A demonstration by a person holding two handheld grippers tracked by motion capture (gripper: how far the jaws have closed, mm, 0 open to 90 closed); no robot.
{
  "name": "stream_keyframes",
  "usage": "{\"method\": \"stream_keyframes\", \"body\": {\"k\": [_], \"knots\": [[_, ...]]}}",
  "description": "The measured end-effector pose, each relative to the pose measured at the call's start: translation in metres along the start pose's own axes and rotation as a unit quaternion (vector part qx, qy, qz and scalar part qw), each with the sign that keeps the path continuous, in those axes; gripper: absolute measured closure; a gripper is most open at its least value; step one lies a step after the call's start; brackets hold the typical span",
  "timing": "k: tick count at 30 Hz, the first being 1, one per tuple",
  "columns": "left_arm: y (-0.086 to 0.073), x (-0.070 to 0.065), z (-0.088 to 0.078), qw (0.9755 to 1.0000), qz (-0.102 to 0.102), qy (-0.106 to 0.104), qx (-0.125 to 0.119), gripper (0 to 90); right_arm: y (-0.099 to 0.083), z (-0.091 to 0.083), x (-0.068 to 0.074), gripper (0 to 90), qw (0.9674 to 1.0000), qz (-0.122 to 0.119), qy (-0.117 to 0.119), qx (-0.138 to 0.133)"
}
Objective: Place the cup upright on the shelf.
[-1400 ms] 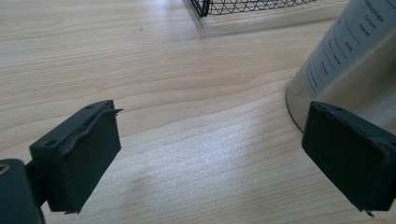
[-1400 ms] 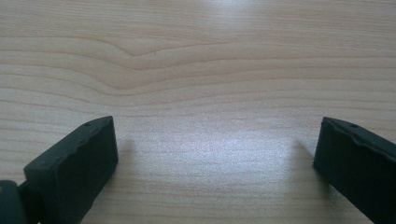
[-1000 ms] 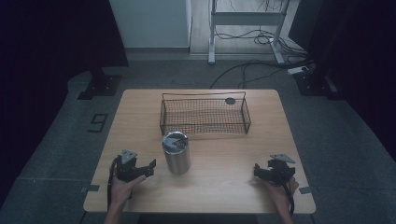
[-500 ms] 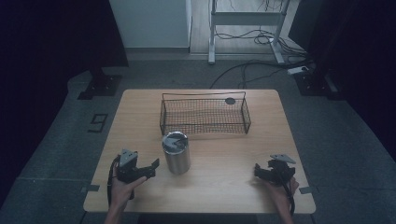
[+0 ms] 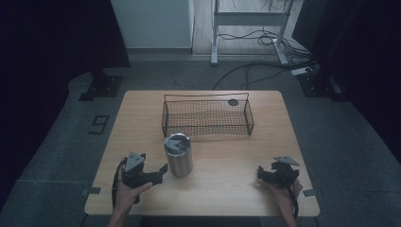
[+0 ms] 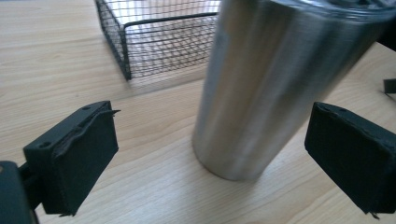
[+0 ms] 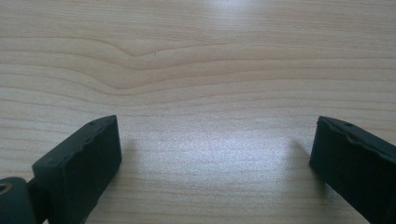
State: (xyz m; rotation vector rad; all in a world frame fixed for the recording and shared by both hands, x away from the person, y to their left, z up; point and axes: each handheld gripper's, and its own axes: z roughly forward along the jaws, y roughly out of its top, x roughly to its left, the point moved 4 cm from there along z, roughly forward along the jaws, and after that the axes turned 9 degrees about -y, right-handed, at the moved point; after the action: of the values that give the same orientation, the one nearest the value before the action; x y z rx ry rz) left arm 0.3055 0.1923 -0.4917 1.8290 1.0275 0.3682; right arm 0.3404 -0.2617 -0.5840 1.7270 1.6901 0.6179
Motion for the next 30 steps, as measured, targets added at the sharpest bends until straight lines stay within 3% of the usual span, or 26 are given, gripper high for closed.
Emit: {"method": "stream_keyframes", "body": {"k": [10, 30], "knots": [[-0.001, -0.020, 0.014, 0.9992, 0.026, -0.025, 0.018, 0.7, 0.000, 0.000, 0.000, 2.2, 1.0000, 0.000, -0.001, -0.001], [0.011, -0.034, 0.034, 0.9980, 0.047, -0.028, 0.030, 0.0, 0.000, 0.000, 0.000, 2.4, 1.0000, 0.001, -0.001, -0.001]]}}
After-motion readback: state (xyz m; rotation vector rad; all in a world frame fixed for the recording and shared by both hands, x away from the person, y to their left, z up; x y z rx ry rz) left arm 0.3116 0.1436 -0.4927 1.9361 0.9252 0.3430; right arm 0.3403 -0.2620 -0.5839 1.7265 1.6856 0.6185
